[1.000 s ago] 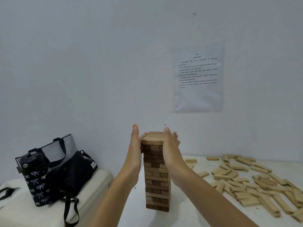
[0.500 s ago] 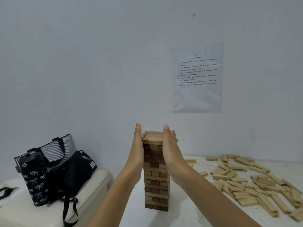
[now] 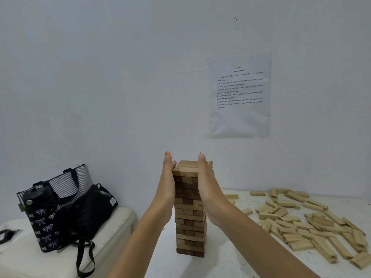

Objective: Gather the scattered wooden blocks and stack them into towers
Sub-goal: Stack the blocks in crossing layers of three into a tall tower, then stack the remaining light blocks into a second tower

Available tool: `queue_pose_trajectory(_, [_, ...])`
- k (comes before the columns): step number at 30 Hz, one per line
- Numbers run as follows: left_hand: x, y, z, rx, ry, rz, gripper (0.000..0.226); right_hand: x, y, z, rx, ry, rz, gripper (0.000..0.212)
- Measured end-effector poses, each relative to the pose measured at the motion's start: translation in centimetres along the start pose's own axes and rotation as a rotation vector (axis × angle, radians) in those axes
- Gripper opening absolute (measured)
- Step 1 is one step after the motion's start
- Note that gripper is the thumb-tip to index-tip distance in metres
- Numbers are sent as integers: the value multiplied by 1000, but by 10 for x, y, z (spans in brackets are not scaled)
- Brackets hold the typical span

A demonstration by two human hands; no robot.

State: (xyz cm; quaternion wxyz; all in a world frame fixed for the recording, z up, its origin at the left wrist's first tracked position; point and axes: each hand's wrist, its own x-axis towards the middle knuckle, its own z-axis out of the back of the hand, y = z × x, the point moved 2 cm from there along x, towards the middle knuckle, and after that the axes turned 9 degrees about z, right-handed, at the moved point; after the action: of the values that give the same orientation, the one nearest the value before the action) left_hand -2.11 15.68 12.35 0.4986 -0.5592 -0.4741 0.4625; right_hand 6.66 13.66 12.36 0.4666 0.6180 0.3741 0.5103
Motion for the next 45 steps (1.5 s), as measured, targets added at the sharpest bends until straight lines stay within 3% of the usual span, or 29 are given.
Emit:
queue_pose_trajectory(8, [-12,-8,9,2,-47,-58,69,-5,5,28,-11,-67,41,65])
queue_pose_trajectory(17, [-54,-20,3,13,-151,-334,60,-34,20,72,-15,-131,50,54])
queue_pose_trajectory(24, [-99,-3,-63,85,147,-416,73,-54,24,121,-62,-194,143,30])
queue_pose_trajectory(31, [-81,42,-128,183,261,-264,42,-59,-2,186,-150,-282,111,29])
queue_pose_trajectory(37, [-35,104,-156,332,118,-112,45,-50,-49,240,-328,-284,9,31])
queue_pose_trajectory(45, [39,141,-161,719,-144,-70,69,-18,-103,265,-652,-79,31,30])
